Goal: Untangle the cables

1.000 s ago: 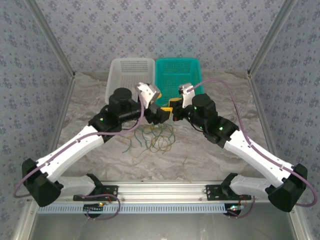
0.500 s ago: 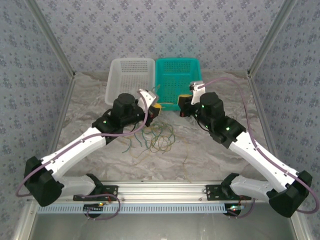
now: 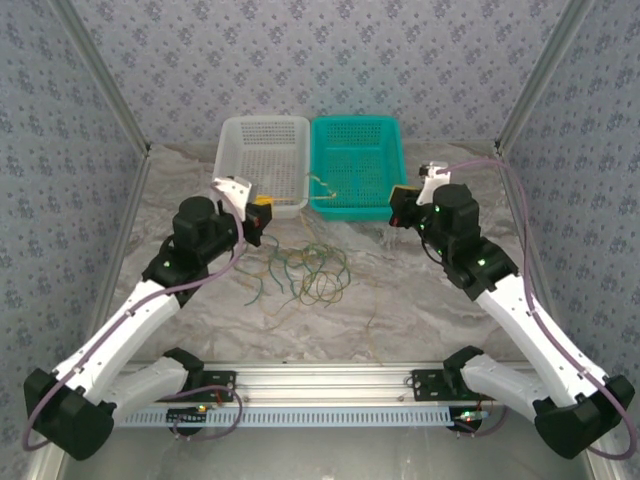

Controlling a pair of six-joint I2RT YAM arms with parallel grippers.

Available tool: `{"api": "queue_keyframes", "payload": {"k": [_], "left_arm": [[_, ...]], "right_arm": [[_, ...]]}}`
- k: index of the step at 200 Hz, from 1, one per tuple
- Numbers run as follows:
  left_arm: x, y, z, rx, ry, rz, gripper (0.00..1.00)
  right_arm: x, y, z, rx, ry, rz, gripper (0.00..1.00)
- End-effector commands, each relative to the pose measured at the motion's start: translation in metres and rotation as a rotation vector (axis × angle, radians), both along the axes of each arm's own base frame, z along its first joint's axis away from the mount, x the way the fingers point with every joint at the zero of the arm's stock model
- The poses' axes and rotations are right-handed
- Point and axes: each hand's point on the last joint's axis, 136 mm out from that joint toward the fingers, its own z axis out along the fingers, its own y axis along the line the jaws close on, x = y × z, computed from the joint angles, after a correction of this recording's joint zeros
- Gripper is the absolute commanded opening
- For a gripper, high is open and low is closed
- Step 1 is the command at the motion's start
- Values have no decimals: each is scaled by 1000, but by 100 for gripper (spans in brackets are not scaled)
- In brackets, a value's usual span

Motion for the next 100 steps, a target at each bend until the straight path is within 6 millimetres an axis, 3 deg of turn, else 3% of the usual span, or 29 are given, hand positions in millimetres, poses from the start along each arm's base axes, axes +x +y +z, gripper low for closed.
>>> {"api": "queue_keyframes", "payload": {"k": [1,60,85,100], "left_arm": [[9,36,23,-65,-65,151,0],[9,82,32,-127,-98,314,0],[6,90,33,-130,-107,332,0],[1,81,37,-141,-127,269,0]], "right_arm": [[-2,-38,-6,-17,27,-125,0],[-14,-100,1,-24,41,-307,0],[-19,-119,5,11,37,-356,0],[-18,-127,5,44,42,-374,0]]}}
